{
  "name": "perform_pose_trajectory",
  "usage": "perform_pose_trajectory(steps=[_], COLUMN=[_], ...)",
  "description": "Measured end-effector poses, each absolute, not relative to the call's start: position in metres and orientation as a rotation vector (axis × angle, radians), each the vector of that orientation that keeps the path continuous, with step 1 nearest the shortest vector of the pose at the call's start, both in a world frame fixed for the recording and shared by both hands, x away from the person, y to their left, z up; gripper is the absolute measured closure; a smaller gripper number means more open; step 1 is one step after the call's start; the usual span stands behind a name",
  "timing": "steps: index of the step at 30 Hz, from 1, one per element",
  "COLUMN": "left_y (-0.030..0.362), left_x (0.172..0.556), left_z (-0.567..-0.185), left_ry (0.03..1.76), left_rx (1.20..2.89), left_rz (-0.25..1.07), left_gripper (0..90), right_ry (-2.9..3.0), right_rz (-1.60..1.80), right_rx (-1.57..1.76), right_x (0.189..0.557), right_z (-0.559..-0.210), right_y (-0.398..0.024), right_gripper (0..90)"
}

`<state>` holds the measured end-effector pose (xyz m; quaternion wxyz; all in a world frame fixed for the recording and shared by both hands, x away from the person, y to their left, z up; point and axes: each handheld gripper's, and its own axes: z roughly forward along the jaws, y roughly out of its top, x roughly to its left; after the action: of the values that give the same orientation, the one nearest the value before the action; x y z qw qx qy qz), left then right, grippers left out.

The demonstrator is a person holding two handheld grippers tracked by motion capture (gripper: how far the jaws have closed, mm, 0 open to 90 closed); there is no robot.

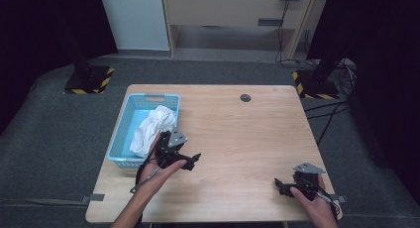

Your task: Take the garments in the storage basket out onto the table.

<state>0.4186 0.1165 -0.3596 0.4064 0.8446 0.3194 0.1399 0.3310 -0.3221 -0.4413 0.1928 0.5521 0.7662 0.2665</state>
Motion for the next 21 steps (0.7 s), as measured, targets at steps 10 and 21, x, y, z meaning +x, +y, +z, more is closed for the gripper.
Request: perform_pose_trajectory(steps=[10, 21], left_y=[0.144, 0.177], left_x=[0.435, 0.45], left_z=[-0.349, -0.351], left_ry=[0.854, 0.92], left_rx=[2.106, 2.114], left_rz=[0.391, 0.43], left_gripper=[2.6, 2.4], right_ry=[2.15, 2.15], right_rz=[0.748, 0.748], right_rx=[1.549, 1.549], right_x=[0.331, 0.331], right_z=[-0.441, -0.441], right_y=[-0.322, -0.322], right_gripper=[0.3, 0.3])
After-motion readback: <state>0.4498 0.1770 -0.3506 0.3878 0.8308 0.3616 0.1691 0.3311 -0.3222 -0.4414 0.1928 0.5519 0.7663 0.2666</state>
